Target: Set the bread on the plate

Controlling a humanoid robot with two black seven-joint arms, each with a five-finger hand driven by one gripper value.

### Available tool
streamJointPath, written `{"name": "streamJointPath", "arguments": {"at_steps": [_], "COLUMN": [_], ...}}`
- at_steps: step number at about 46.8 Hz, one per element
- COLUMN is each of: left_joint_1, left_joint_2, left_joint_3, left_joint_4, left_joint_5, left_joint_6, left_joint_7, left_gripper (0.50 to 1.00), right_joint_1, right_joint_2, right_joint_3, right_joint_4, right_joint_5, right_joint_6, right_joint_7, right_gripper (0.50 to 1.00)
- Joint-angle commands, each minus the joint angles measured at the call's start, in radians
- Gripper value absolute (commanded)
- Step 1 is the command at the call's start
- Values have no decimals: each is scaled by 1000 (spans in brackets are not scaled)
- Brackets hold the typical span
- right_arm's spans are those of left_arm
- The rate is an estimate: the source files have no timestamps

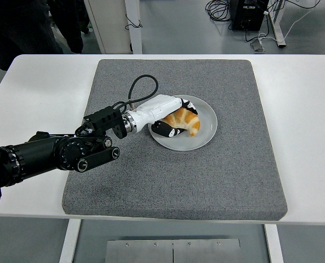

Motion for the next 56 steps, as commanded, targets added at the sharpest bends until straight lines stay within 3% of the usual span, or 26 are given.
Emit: {"name": "streamJointPath", "arguments": {"at_steps": [1, 21, 51, 56], "left_joint_1": [-1, -1, -26, -46], "left_joint_2": [0, 0, 20, 40], "left_joint_3": [-2, -2, -58, -86], "left_joint_4": [0, 0, -15, -25], "left_joint_5": [-14, -87, -145, -168], "left_joint_6": [0, 0, -15, -49], "left_joint_7": [0, -3, -11, -11], "left_gripper": [680, 814, 866, 868], "right_joint_1": [0, 0, 0, 0], "right_joint_2": [0, 0, 0, 0], "right_joint_3": [0, 0, 0, 0], "right_joint_4": [0, 0, 0, 0], "right_joint_5": [-1, -1, 1, -1], "right_joint_6": [0, 0, 0, -1], "right_joint_7": [-1, 0, 0, 0], "right_gripper": [1000, 1000, 1000, 1000]}}
